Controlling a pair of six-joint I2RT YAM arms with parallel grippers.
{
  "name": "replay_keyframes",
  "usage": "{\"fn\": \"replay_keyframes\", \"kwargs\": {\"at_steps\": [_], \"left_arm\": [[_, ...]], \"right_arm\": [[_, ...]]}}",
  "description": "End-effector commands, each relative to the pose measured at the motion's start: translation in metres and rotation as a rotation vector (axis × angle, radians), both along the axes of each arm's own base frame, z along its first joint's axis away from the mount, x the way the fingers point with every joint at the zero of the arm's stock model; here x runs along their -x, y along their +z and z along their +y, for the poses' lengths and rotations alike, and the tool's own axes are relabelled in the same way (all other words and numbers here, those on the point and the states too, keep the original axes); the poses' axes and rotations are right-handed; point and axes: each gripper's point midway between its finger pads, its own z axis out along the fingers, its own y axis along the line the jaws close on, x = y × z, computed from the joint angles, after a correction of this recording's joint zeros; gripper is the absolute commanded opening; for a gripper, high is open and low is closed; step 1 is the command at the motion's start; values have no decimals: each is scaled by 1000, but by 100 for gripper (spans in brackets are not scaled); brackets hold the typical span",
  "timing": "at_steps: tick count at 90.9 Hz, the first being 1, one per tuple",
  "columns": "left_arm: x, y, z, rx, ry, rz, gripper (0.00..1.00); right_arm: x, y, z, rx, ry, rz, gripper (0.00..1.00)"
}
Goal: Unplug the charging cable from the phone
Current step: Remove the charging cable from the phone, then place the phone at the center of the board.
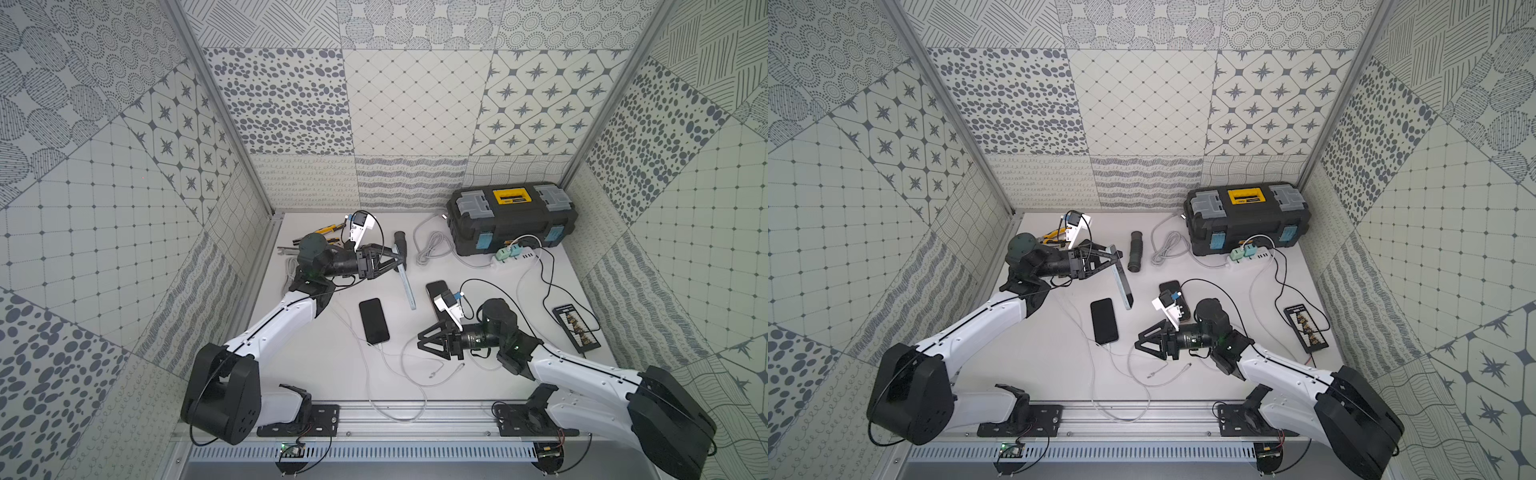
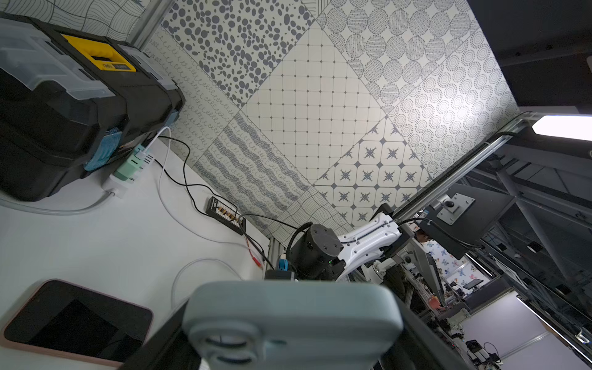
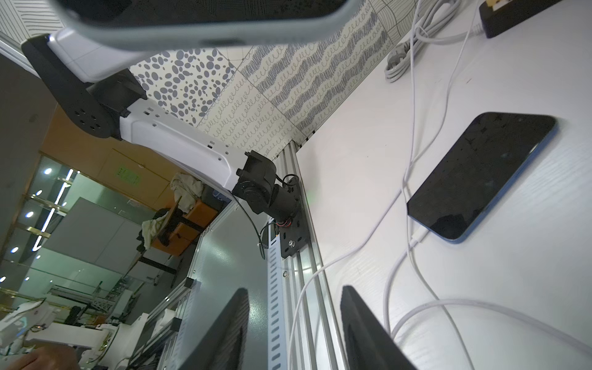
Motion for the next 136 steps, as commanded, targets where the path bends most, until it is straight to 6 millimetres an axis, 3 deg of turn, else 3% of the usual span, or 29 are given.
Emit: {"fn": "replay_keyframes", "kwargs": {"at_steps": [1, 38, 46, 80, 136], "left_arm": [[2, 18, 4, 18, 16, -98, 0], [7, 16, 4, 19, -2, -101, 0], [8, 15, 4, 22, -6, -100, 0], [11, 19, 4, 34, -26, -108, 0], [13, 18, 4, 34, -29, -110, 0]], "right_arm": [[-6, 17, 1, -13, -24, -65, 57], [-14, 49, 2, -14, -13, -101, 90], [-17, 66, 5, -27, 2, -128, 97], [-34, 95, 13, -36, 52, -150, 97], [-54, 110, 33, -41, 90, -148, 97]]}}
